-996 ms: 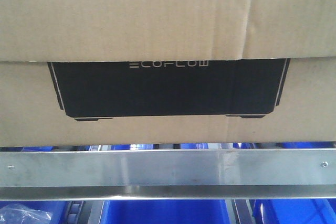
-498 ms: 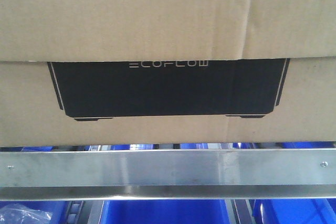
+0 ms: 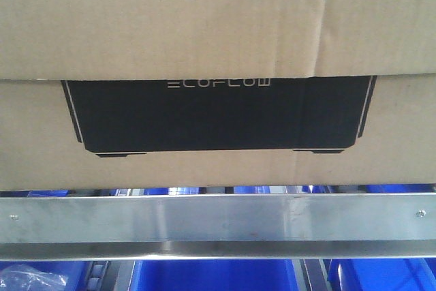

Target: Grab box from left shelf to table start

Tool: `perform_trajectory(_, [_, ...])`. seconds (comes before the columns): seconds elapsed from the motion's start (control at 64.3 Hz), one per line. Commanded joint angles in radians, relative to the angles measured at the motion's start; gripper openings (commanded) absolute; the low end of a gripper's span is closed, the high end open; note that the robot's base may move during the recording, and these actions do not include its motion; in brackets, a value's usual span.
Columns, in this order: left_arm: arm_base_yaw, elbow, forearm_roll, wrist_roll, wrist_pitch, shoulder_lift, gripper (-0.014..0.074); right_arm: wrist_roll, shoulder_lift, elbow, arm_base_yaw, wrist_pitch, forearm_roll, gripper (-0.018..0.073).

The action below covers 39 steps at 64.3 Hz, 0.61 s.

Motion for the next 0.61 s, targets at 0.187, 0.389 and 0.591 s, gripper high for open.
perform_trajectory(0.187, [-0.003, -0.03, 0.0, -0.034, -0.037, -0.027, -0.0102, 0.025, 0.101, -0.099, -0.004, -0.053, -0.001, 0.0434])
perform_trajectory(0.389, [-0.003, -0.03, 0.0, -0.034, -0.037, -0.027, -0.0102, 0.025, 0.179, -0.16, -0.004, -0.017, -0.004, 0.0434])
perform_trajectory(0.591, [-0.003, -0.03, 0.014, -0.033, -0.037, -0.027, -0.0102, 0.023, 0.246, -0.177, -0.004, 0.019, -0.033, 0.0434])
